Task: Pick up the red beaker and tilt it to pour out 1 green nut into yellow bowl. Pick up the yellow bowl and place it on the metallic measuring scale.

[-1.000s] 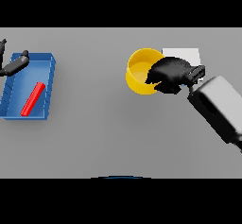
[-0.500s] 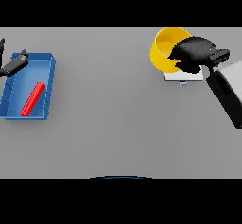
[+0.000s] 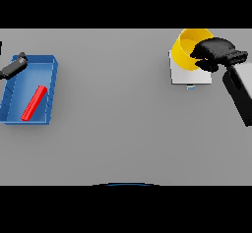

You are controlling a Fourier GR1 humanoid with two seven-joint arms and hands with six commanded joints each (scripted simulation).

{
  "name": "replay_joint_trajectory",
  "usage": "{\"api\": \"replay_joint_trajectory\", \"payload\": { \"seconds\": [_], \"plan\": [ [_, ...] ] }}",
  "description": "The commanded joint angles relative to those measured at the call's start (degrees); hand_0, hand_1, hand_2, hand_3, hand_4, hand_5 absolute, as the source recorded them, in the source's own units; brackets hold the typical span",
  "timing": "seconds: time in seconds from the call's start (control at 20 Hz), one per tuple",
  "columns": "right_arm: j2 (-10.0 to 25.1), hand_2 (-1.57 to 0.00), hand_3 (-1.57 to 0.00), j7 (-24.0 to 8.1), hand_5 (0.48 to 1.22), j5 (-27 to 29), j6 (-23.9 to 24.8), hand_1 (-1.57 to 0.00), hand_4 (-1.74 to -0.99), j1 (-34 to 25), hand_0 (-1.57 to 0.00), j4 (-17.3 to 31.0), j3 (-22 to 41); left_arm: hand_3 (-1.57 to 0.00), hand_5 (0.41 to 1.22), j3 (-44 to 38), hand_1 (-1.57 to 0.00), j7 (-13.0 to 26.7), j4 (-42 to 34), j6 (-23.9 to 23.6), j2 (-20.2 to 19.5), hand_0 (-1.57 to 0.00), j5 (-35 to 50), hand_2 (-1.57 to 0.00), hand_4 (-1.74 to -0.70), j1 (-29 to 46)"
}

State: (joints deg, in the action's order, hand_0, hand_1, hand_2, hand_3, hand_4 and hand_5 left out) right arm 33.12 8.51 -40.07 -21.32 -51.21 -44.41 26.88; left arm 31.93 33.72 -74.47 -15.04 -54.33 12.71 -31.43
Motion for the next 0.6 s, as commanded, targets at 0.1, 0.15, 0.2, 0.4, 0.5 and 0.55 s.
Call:
{"api": "replay_joint_trajectory", "payload": {
  "seconds": [0.1,0.15,0.2,0.4,0.5,0.55],
  "plan": [
    [-1.2,-1.57,-1.41,2.57,1.221,-0.5,2.95,-1.57,-1.724,-0.45,-1.57,5.19,0.52,0.0,0.749,0.21,0.0,-0.4,-0.31,0.44,-0.28,0.0,-0.09,0.0,-0.81,0.16],
    [-1.79,-1.57,-1.43,3.29,1.221,-0.78,4.07,-1.56,-1.725,-0.75,-1.57,6.98,0.76,0.0,0.743,0.23,0.0,-0.12,0.0,0.59,-0.28,0.0,-0.17,0.0,-0.8,-0.06],
    [-2.23,-1.57,-1.46,2.96,1.221,-0.8,4.1,-1.55,-1.726,-1.23,-1.57,7.95,0.9,0.0,0.737,0.25,0.0,-0.47,0.23,0.74,-0.04,0.0,-0.09,0.0,-0.8,-0.13],
    [-3.48,-1.57,-1.51,2.82,1.221,-0.71,5.78,-1.48,-1.727,-2.1,-1.57,12.09,1.01,0.0,0.728,0.3,0.0,0.06,-0.29,0.41,0.18,0.0,0.02,0.0,-0.81,-0.21],
    [-3.99,-1.57,-1.48,3.54,1.221,-0.59,6.31,-1.42,-1.721,-2.43,-1.55,13.55,1.29,0.0,0.734,0.04,0.0,-0.16,-0.79,0.35,-0.26,0.0,0.23,0.0,-0.81,-0.01],
    [-4.06,-1.57,-1.32,4.02,1.221,-0.51,6.32,-1.4,-1.725,-2.66,-1.53,14.08,1.42,0.0,0.734,0.07,0.0,0.02,-0.5,0.64,-0.32,0.0,0.19,0.0,-0.81,-0.27]
  ]
}}
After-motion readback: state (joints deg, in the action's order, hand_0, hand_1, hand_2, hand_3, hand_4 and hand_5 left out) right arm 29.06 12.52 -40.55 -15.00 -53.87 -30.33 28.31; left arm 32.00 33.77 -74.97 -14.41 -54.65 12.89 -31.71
